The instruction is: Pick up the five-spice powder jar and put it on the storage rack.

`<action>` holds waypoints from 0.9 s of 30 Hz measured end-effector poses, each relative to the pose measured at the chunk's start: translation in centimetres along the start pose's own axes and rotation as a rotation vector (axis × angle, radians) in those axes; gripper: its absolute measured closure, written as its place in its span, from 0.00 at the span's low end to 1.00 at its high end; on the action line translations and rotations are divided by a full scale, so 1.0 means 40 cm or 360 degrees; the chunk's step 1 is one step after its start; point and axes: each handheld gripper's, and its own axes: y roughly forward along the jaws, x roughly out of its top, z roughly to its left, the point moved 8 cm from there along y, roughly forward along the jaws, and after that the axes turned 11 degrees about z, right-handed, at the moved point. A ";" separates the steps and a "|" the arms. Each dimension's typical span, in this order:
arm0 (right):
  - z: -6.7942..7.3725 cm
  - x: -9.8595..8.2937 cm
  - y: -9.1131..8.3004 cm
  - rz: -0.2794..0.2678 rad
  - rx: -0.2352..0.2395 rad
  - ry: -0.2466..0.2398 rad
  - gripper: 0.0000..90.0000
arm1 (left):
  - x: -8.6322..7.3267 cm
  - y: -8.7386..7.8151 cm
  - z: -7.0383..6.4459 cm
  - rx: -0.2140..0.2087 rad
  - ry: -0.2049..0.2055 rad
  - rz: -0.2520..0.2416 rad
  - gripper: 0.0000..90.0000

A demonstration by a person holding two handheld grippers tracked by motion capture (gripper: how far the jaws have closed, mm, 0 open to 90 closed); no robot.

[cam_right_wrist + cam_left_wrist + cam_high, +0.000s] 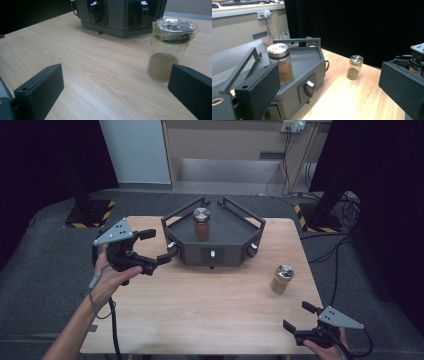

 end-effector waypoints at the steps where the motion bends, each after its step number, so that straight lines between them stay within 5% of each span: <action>1: 0.000 0.000 0.000 0.0000 0.0000 -0.0001 0.01 | -0.012 -0.003 -0.005 0.0007 0.0005 0.0006 0.03; 11: 0.001 0.000 -0.001 0.0003 -0.0011 -0.0003 0.01 | -0.117 -0.024 -0.054 0.0094 0.0034 0.0047 0.03; 27: 0.002 0.001 0.000 0.0006 -0.0008 -0.0008 0.01 | -0.298 -0.028 -0.092 0.0205 -0.0140 0.0156 0.02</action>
